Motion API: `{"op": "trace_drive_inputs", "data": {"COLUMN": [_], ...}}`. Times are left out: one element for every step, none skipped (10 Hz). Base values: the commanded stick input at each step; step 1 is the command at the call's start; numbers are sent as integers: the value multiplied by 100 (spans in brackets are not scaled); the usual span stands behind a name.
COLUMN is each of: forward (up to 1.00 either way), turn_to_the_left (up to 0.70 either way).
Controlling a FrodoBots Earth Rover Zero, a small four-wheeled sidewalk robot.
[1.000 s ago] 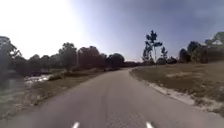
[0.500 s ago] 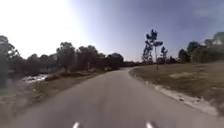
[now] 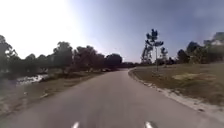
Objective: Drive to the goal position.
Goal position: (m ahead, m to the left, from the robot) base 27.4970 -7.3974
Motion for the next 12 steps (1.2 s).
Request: {"op": "trace_drive_inputs", "data": {"forward": [100, 100, 100, 100, 100, 100, 100, 100, 100, 100, 100, 100], "turn_to_the_left": [0, 0, 0, 0, 0, 0, 0, 0, 0, 0, 0, 0]}}
